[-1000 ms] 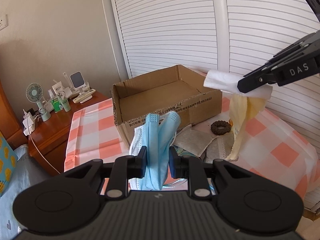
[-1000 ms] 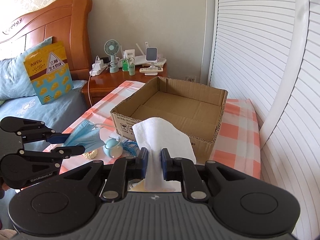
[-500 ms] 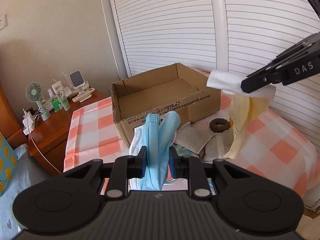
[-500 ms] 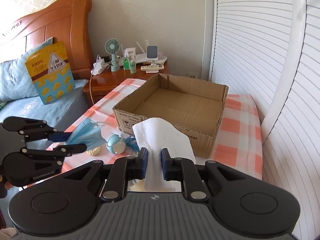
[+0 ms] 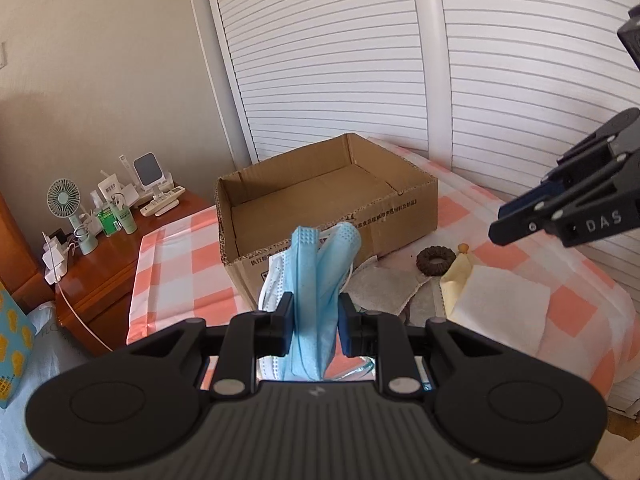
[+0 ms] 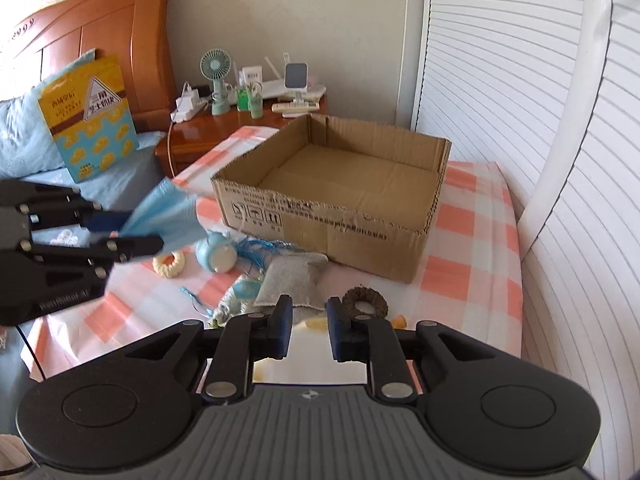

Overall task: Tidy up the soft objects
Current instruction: 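Raise the white cloth with the right tool while the left tool holds the mask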

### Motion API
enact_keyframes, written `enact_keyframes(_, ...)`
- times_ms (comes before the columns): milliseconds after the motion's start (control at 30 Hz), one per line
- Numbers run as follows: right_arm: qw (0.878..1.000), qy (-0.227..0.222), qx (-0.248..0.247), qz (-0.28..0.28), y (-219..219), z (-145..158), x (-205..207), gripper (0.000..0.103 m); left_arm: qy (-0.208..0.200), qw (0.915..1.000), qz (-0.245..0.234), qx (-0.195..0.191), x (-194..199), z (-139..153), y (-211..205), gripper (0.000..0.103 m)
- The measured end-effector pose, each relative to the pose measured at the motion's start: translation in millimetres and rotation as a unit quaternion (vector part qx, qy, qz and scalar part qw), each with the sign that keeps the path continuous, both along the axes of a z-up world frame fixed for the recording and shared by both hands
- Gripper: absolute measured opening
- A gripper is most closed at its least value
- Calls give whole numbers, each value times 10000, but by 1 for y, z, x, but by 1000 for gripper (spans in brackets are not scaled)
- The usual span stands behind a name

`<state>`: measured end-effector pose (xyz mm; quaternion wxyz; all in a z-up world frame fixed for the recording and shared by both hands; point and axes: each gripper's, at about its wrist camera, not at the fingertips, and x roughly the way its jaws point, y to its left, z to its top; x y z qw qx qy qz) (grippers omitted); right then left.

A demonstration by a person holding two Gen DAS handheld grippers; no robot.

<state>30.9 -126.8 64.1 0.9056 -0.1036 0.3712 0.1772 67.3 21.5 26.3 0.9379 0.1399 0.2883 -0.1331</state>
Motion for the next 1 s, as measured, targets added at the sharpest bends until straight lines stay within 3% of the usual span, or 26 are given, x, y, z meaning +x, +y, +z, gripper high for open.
enact_keyframes(100,9999,83,-78,-8,-1,-9,3,44,-54,10000,-20,11,5,4,-3,20)
enact_keyframes(133,9999,134,-63,-9,-2,-13,4,64,-59,10000,-26,7,6,4,-3,20)
enact_keyframes(167,9998,177,-61,6,-3,-17,4,77,-60,10000,-31,4,7,5,-4,20)
enact_keyframes(200,9997,231,-90,46,-3,-23,3,99,-63,10000,-42,1,8,5,-4,20)
enact_keyframes(233,9996,251,-121,71,-2,-29,1,103,-62,10000,-50,-3,8,4,-4,20)
enact_keyframes(333,9978,534,-306,260,1,-58,-7,103,-4,10000,-40,-23,13,1,-4,20)
enact_keyframes(467,9945,764,-710,88,0,-95,-7,102,104,9999,-46,15,15,-4,-7,20)
enact_keyframes(567,9930,870,-801,19,-5,-104,-8,85,140,9999,-68,28,14,-6,-8,21)
enact_keyframes(633,9932,827,-819,77,-8,-100,-12,64,147,9999,-66,29,15,-6,-9,21)
enact_keyframes(700,9934,835,-782,61,-12,-95,-14,54,153,9999,-79,19,15,-6,-10,21)
enact_keyframes(1000,9940,822,-727,-27,-21,-88,-21,53,154,9997,-160,35,14,-5,-13,21)
